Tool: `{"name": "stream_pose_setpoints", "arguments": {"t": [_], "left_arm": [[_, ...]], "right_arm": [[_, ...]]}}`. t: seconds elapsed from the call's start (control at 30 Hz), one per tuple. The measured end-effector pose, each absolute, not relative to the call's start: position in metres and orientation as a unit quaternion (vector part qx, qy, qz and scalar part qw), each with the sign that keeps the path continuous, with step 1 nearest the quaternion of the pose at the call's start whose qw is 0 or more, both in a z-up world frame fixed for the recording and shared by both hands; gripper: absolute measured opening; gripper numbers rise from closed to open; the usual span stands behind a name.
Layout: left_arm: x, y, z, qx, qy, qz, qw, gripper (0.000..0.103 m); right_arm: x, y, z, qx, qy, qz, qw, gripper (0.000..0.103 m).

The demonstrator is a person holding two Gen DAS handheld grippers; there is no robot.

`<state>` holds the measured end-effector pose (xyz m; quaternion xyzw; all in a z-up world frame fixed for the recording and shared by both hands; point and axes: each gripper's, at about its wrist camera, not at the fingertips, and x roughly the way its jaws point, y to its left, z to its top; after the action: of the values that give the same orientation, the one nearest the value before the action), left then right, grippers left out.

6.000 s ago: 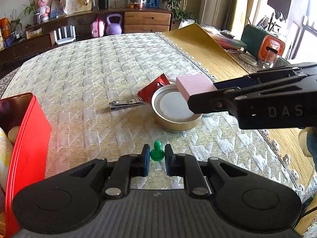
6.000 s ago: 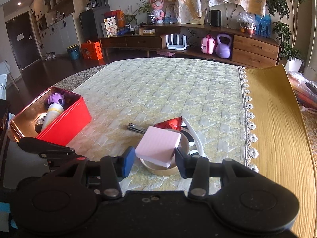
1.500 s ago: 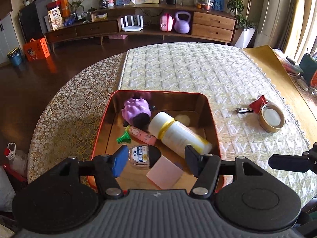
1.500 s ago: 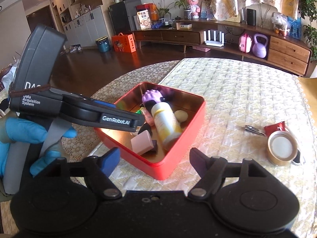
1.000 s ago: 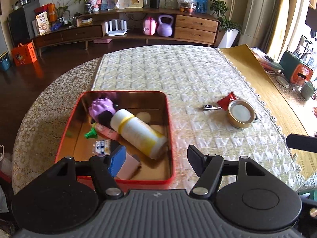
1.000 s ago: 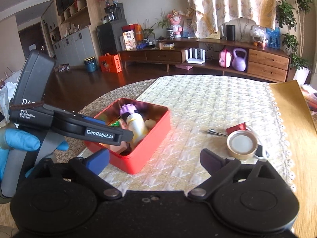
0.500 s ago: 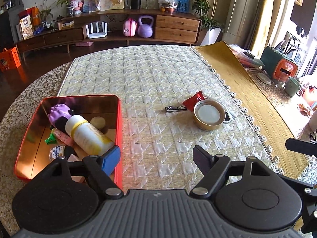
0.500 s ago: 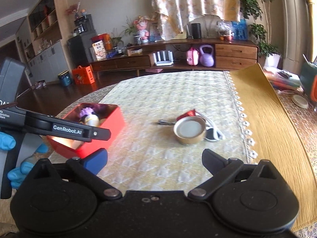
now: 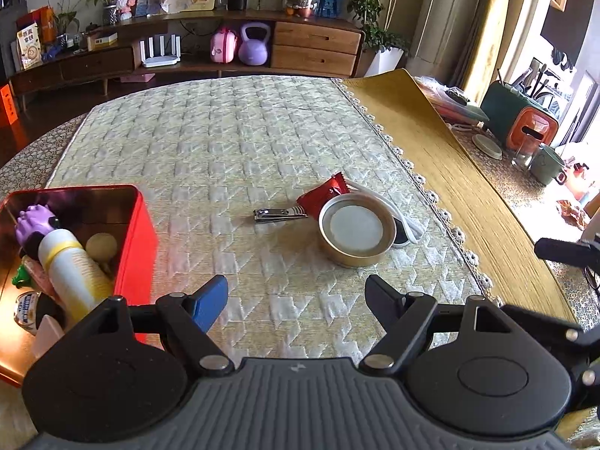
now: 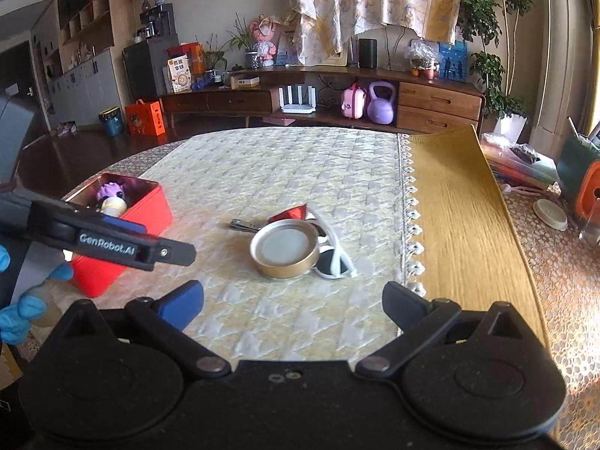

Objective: Organize rigid objects
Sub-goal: 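Move the right tool toward the white sunglasses while the left tool approaches the tan bowl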

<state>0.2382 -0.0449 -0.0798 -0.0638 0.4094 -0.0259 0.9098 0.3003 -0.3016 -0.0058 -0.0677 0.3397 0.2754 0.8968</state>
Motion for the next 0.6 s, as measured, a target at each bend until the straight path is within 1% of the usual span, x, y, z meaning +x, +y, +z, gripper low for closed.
{"name": "stream_pose_setpoints", "arguments": {"t": [0.2,0.4,0.5,0.6], "left_arm": [[0.256,-0.065,-0.097,-0.054,0.409,-0.032,0.91,0.08],[0.278,-0.085,-0.115,-0.038,0.41,-0.041,0.911,0.08],[0.287,-0.091,-0.124,-0.033,0.409,-0.043,0.911,0.08],[0.295,-0.095,-0.131,-0.024,0.407,-0.046,0.912,0.08]], "right_arm": [[0.349,-0.313,-0.016,-0.05,0.369,0.27,0.888,0.101],[0.4,-0.31,-0.034,-0.01,0.413,0.261,0.873,0.098],[0.418,-0.304,-0.044,-0.006,0.43,0.254,0.866,0.096],[0.431,-0.299,-0.053,-0.004,0.442,0.251,0.861,0.088]]}}
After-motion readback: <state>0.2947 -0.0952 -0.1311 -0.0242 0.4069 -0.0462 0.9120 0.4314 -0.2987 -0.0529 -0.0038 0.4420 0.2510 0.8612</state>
